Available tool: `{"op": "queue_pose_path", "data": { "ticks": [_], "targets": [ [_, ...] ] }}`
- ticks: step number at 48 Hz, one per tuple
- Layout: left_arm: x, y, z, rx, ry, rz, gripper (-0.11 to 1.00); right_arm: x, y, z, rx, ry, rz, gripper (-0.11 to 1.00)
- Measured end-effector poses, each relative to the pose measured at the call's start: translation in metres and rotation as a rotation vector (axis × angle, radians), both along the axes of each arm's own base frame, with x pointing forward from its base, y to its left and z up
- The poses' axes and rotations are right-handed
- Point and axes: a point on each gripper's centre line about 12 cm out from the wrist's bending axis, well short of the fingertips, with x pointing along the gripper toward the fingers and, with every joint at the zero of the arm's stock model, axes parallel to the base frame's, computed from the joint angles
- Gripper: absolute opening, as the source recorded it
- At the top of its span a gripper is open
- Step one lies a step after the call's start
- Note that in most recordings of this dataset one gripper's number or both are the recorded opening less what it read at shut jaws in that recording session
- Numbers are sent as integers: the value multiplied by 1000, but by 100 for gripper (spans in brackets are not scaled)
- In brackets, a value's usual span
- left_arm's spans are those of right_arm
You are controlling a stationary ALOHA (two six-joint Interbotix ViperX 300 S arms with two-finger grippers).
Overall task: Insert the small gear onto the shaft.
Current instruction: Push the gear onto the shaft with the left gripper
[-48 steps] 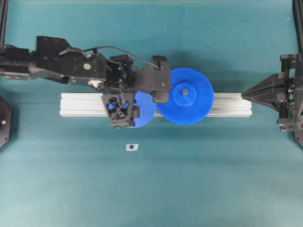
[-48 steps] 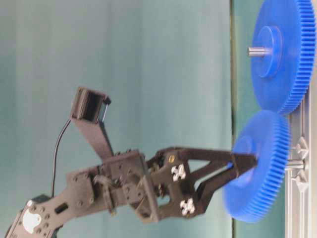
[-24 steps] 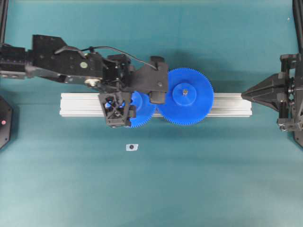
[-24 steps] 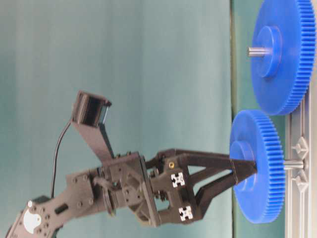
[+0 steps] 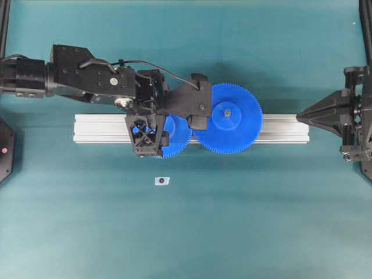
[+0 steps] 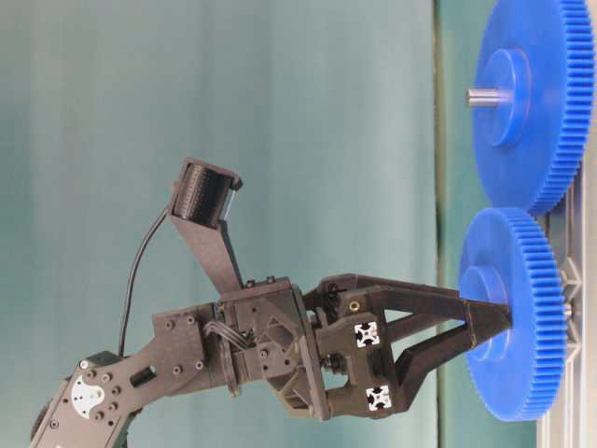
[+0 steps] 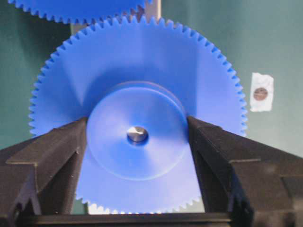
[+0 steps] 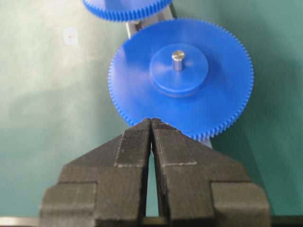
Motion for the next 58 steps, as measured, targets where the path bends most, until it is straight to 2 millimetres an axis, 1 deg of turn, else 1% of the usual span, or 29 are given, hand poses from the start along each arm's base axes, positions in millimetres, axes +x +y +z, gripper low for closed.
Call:
{"op": "queue_pose_path", "data": {
  "ticks": [24, 26, 29, 31, 38, 45, 58],
  "targets": [
    [1, 0, 2, 0, 6, -1, 71, 0, 0, 0, 1, 0, -1, 9],
    [0, 1, 3, 0, 8, 0, 75, 0, 0, 0, 1, -2, -2, 9],
    [0, 1, 4, 0, 14, 2, 86, 0, 0, 0, 1, 0, -2, 9],
    [-2, 1, 6, 0, 14, 3, 88, 0, 0, 0, 1, 0, -2, 9],
    [1, 4, 16, 3, -15, 9, 84, 0, 0, 0, 1, 0, -1, 9],
    [4, 4, 26, 6, -36, 6, 84, 0, 0, 0, 1, -2, -1, 9],
    [5, 4, 27, 6, -33, 7, 84, 0, 0, 0, 1, 0, -2, 9]
  ]
}}
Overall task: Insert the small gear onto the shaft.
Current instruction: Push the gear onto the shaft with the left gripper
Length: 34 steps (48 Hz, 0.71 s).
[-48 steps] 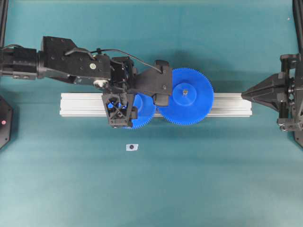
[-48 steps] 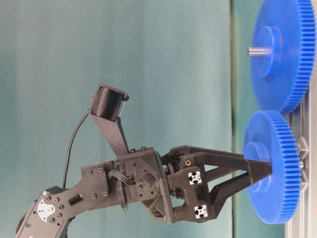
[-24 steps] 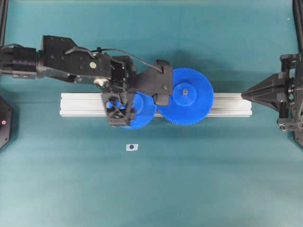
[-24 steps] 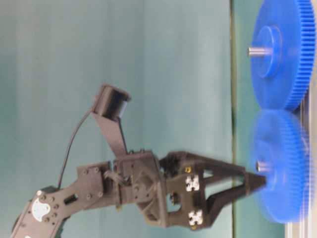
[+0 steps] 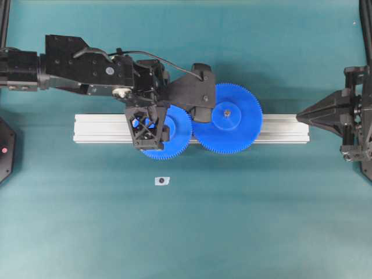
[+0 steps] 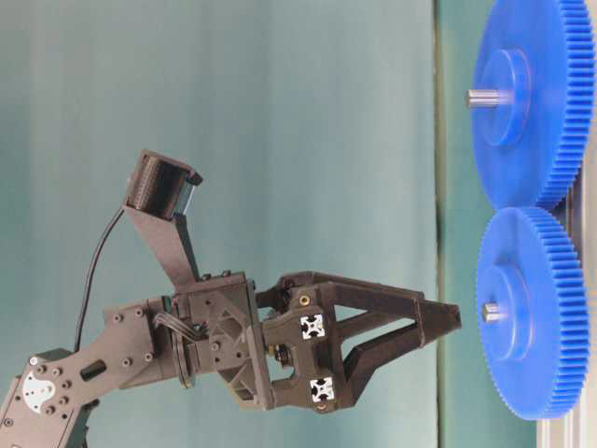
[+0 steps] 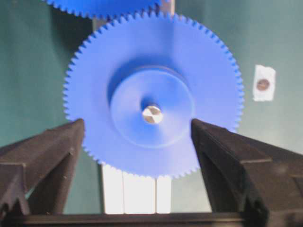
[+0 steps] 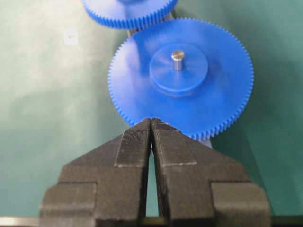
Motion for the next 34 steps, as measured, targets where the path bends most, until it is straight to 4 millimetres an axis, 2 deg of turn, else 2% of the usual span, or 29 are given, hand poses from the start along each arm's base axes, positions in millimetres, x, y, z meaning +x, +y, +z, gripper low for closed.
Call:
{"op": "queue_pose_path", "data": {
  "ticks": [22, 34],
  "targets": [
    [0, -1, 2, 0, -5, 0, 84, 0, 0, 0, 0, -2, 0, 9],
    [-5, -5, 24, 4, -58, -3, 84, -2, 0, 3, -2, -18, 0, 9]
  ]
}}
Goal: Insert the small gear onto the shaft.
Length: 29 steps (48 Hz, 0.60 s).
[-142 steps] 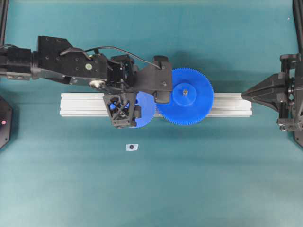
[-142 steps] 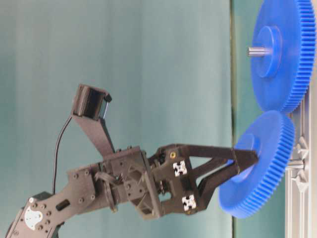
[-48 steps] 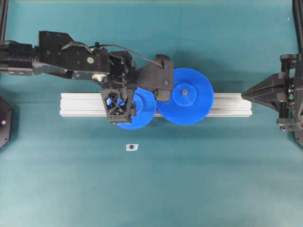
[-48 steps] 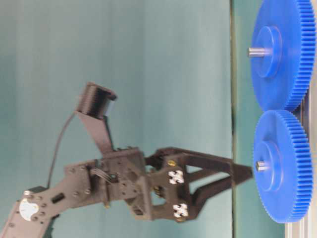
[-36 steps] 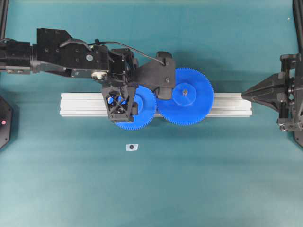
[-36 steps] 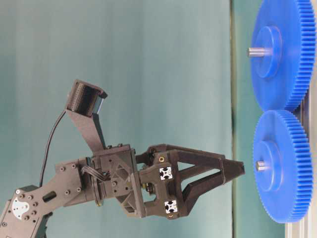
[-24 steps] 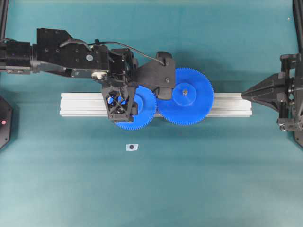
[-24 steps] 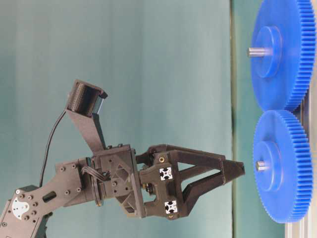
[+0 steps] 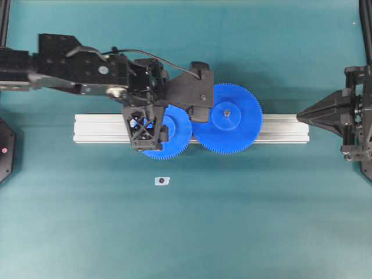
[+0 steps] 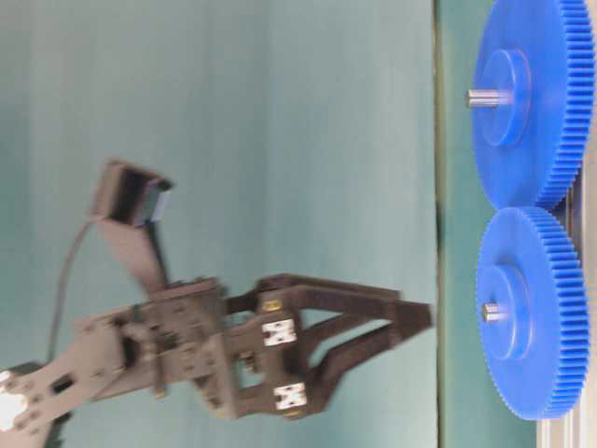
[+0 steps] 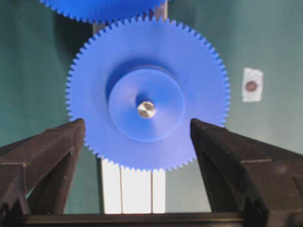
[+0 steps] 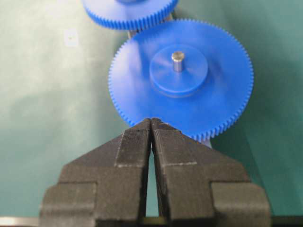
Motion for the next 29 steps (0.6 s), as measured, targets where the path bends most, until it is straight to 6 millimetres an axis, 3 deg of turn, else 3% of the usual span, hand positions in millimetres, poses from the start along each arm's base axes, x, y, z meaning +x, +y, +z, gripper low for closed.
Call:
{"op": "queue_pose_path", "data": {
  "ticks": [29],
  "targets": [
    [-3, -5, 30, 7, -76, -12, 84, -2, 0, 0, -1, -8, 1, 9]
  ]
}}
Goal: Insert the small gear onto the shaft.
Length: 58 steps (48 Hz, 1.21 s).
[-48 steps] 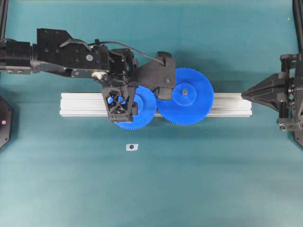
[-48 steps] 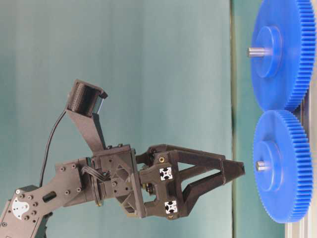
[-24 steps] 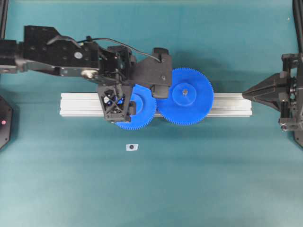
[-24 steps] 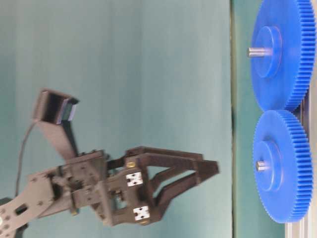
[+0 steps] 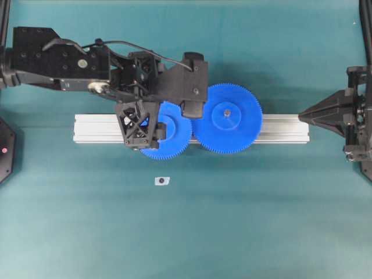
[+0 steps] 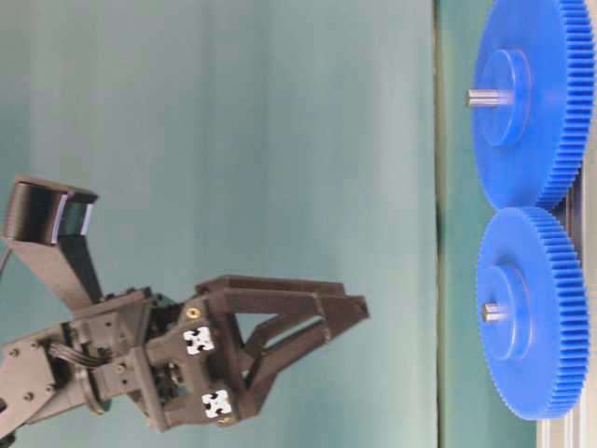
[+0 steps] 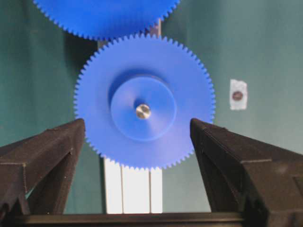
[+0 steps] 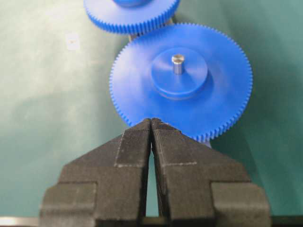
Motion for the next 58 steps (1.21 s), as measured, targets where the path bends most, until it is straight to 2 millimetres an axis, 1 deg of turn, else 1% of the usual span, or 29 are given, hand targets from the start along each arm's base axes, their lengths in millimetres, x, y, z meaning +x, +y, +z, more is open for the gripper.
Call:
{"op": "queue_pose_path", "data": {
  "ticks": [9, 58],
  "targets": [
    [-2, 0, 4, 1, -6, 0, 84, 0, 0, -1, 0, 3, 0, 9],
    [-3, -3, 3, -1, 8, -7, 84, 0, 0, 0, 2, 1, -1, 9]
  ]
}}
